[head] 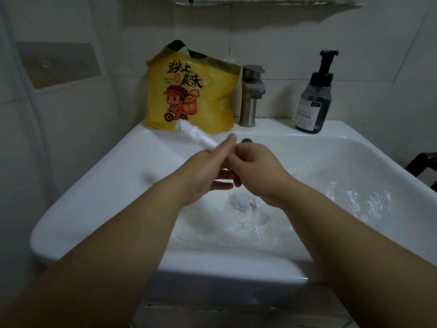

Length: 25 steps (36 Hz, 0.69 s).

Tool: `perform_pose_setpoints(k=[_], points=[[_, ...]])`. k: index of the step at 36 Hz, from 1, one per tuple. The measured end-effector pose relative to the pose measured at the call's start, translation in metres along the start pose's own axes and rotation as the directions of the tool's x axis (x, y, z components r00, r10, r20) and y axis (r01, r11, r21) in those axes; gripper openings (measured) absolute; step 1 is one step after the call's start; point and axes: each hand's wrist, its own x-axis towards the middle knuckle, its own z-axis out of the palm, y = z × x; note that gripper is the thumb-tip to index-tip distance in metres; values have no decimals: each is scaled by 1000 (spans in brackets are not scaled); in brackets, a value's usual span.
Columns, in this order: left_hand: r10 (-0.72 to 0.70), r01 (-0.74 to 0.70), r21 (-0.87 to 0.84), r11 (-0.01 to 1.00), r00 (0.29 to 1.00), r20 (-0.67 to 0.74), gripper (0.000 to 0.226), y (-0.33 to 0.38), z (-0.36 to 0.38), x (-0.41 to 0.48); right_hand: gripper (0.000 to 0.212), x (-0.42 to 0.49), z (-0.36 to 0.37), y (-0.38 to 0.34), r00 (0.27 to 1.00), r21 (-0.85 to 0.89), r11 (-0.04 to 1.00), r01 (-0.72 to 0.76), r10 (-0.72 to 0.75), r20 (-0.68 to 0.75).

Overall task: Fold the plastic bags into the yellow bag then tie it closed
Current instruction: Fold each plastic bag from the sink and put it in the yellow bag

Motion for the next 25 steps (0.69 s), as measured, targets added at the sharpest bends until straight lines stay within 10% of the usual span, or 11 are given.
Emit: perform_pose_setpoints(k=[16,25], points=[[154,-205,-68,976,884,-442,21,12,-19,-2,20,-7,-22,-9,979,105,979,-173,159,129],[206,-232,-56,971,934,-292,20,39,-22,-26,18,-17,-49,-35,973,80,979,-186,172,155]])
